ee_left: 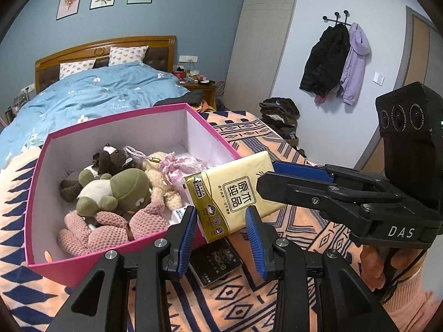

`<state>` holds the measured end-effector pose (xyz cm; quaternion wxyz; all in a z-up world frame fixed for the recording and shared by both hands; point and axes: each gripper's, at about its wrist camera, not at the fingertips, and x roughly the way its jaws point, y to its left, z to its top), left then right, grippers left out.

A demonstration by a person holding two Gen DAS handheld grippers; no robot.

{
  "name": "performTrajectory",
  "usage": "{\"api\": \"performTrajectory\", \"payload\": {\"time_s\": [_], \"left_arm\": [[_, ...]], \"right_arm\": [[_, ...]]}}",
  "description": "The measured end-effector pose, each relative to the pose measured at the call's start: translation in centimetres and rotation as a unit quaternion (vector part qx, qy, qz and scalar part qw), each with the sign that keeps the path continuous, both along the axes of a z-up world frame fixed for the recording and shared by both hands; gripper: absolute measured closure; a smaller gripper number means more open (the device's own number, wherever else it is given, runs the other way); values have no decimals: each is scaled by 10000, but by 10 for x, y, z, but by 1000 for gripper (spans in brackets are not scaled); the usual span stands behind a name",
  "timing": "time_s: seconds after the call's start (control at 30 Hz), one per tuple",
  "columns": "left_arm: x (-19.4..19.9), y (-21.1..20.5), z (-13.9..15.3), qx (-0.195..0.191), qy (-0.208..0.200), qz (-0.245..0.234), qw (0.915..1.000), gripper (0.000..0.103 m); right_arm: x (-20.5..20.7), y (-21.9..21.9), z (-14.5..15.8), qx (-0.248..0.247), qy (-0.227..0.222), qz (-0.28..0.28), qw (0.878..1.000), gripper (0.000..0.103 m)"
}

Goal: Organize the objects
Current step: 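Carry the yellow tissue pack over the magenta box with the left gripper, then lower the yellow pack into the box and open the left gripper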

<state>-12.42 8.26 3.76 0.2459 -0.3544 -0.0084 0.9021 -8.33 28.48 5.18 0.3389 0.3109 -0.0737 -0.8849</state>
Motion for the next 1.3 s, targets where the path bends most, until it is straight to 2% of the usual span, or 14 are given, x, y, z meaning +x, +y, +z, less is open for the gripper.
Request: {"api": "performTrajectory", "payload": {"time_s": [0.9, 1.3], "left_arm": [[-24, 3, 0, -81, -48, 104, 9999, 67], [-39, 2, -11, -32, -287, 174, 9994, 67]], "right_arm": [[-31, -3, -9, 89, -198, -191, 9996, 61], [-42, -8, -12, 160, -270, -208, 9993, 61]]}}
